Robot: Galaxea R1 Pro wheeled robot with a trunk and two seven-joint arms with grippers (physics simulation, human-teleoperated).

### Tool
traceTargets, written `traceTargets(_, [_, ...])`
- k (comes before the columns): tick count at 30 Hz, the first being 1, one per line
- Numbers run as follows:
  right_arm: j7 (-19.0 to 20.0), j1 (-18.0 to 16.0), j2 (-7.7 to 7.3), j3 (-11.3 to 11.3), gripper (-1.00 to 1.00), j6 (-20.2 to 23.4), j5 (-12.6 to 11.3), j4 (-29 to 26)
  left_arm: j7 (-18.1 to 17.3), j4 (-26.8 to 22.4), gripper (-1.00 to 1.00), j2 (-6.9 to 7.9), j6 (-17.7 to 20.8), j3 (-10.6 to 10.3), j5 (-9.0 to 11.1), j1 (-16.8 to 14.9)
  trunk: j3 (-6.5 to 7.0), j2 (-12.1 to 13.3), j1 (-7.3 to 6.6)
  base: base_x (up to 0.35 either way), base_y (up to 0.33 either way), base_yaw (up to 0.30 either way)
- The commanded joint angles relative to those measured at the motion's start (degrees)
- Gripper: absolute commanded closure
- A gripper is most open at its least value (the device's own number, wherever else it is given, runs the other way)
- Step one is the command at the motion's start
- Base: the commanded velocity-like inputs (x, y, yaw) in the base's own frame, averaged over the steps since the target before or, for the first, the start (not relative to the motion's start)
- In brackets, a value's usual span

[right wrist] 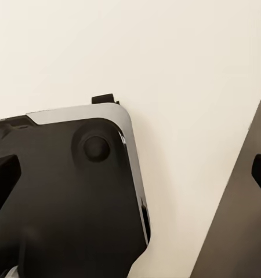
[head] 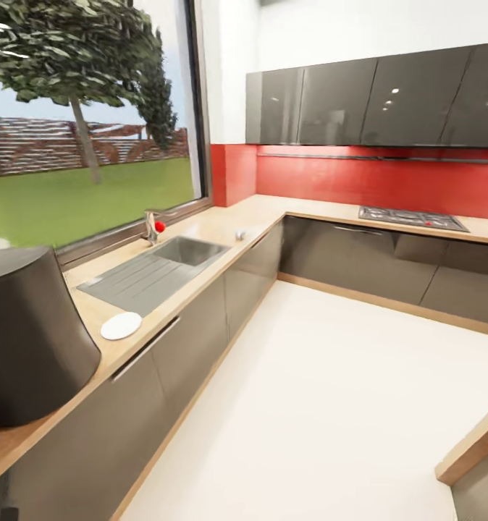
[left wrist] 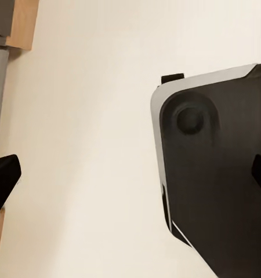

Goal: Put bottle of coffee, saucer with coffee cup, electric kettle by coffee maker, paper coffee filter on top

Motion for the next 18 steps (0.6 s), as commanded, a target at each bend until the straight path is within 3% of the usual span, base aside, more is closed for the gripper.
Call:
traceTargets(1, [-0.1, 0.0, 0.01, 0.4, -1.0, -0.2, -0.4, 0.1, 0.3, 0.0, -1.0, -0.01, -0.2, -0.1, -0.6, 0.0, -0.09, -0.1, 0.05, 0.307, -0.104, -0.3])
traceTargets(10, [-0.1, 0.0, 0.24, 0.4, -1.0, -0.2, -0.4, 0.1, 0.3, 0.0, -1.0, 0.03, -0.2, 0.0, -0.4, 0.0, -0.09, -0.1, 0.05, 0.325, -0.04, -0.288])
traceTargets(18, [-0.1, -0.1, 0.28, 0.4, -1.0, -0.2, -0.4, 0.1, 0.3, 0.0, -1.0, 0.01, -0.2, 0.0, -0.5, 0.0, -0.09, -0.1, 0.05, 0.336, -0.001, -0.037])
